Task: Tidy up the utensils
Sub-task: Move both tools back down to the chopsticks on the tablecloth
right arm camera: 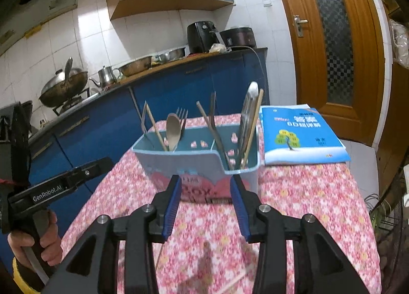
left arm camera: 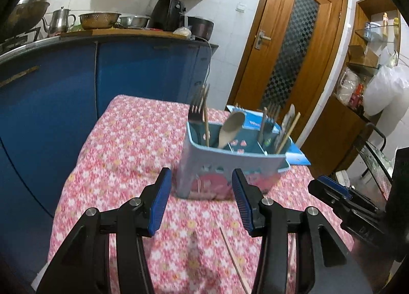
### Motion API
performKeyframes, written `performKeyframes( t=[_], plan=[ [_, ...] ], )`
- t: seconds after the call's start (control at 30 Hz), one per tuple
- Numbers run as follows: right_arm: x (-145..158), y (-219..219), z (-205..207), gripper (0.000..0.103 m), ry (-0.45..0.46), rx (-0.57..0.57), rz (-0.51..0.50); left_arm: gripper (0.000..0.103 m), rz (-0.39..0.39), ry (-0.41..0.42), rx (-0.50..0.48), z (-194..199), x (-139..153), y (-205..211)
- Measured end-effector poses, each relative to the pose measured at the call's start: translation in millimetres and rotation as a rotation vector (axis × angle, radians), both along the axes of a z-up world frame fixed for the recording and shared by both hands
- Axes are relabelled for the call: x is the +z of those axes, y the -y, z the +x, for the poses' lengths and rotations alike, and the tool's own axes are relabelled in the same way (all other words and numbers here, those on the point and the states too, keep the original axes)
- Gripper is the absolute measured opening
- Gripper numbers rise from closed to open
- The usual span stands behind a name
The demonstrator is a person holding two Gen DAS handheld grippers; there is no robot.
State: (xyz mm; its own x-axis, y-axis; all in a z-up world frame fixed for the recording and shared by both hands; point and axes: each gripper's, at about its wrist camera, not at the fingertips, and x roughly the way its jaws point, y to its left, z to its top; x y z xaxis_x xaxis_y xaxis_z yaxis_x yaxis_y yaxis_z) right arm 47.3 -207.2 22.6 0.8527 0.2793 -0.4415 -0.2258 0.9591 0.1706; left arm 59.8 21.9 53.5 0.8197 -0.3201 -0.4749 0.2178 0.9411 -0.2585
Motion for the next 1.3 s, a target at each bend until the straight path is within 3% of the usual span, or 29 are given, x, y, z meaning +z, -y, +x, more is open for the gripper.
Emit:
performKeyframes(
  t=[0.2, 0.8, 1.2, 1.3],
  plan=[
    [-9.9, 3.9, -15.3, 0.044, -0.019, 0.009, -0.002, 0.050, 0.058, -0.049, -0.033, -12.7, -10.9, 13.0],
    [-42.1, 38.6, -47.2, 0.050, -0.092, -0.037, 0.019, 0.050, 0.120, -0.266, -0.169, -26.3, -54.0, 48.6],
    [-55.4, 57.7, -54.2, 0.051, -0.115, -0.044, 0.066, 0.050, 0.226, -0.359, -0.207, -25.5, -76.0, 81.5],
    [-58.9, 61.6, -55.5, 0.051, -0.118, -0.041, 0.078, 0.042, 0.237, -0.378, -0.205, -21.6, -81.0, 85.7]
  ],
)
